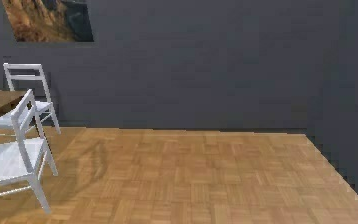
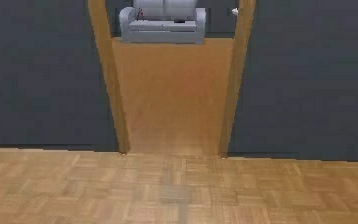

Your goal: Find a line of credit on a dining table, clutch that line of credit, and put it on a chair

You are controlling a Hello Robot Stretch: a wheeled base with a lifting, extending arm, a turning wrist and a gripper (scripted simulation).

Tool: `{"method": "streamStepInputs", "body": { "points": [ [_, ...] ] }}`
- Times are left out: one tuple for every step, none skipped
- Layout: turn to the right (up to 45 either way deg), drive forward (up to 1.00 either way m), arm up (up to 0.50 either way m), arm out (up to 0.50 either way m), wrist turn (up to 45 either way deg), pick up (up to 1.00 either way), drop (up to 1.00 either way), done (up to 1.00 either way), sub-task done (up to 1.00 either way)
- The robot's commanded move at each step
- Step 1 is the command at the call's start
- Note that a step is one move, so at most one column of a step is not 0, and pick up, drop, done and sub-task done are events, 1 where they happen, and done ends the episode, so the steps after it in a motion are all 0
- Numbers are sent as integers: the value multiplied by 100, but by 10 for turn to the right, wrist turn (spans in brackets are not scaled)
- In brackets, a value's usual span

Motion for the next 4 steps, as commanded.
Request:
{"method": "streamStepInputs", "body": {
  "points": [
    [30, 0, 0, 0, 0, 0, 0, 0, 0],
    [0, 25, 0, 0, 0, 0, 0, 0, 0],
    [-450, 0, 0, 0, 0, 0, 0, 0, 0],
    [-90, 0, 0, 0, 0, 0, 0, 0, 0]
  ]
}}
